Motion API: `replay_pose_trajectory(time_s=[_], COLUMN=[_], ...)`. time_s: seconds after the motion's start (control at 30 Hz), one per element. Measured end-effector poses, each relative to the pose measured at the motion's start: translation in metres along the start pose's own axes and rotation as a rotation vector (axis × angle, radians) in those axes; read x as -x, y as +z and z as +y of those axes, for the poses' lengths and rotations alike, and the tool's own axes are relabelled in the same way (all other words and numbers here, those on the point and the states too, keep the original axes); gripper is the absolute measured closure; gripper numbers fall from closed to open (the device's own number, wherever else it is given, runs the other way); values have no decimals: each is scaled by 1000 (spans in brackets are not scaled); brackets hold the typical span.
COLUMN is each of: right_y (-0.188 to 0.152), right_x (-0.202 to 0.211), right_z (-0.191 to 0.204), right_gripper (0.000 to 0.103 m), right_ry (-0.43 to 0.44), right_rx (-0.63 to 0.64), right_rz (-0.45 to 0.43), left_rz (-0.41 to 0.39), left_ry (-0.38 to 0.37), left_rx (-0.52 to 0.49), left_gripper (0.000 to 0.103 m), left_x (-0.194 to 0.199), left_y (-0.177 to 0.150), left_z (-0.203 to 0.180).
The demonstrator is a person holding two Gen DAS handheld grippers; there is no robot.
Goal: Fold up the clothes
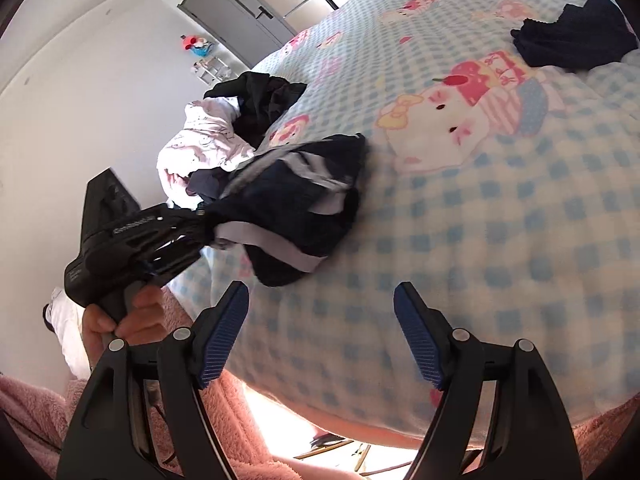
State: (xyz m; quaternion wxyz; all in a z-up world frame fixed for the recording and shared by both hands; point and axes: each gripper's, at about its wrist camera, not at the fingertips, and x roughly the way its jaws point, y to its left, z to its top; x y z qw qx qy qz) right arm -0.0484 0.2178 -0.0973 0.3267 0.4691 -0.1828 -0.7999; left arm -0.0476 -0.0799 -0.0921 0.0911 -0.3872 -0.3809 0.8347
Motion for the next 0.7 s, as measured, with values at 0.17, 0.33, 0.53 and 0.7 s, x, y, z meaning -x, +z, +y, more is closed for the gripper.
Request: replay_pose_trajectory(time_s=[0.17,0.33,0.53,0.7], right_y=[16,29,14,15], right_x=[-15,-54,-106,-76], right_z=[20,56,54,26], right_gripper=[23,17,52,81], right_ry=[-2,-9,-208,-259], right_rx=[52,163,246,164], right_rz=[25,99,211,134], left_rz=[-11,26,60,89], left_ry=[-42,-26,31,78], left_rx=[47,132,102,78], left_gripper=[95,69,65,96], left_x=[25,15,5,-3], left_y=[-11,-17,-24,-30], left_z=[33,61,63,64])
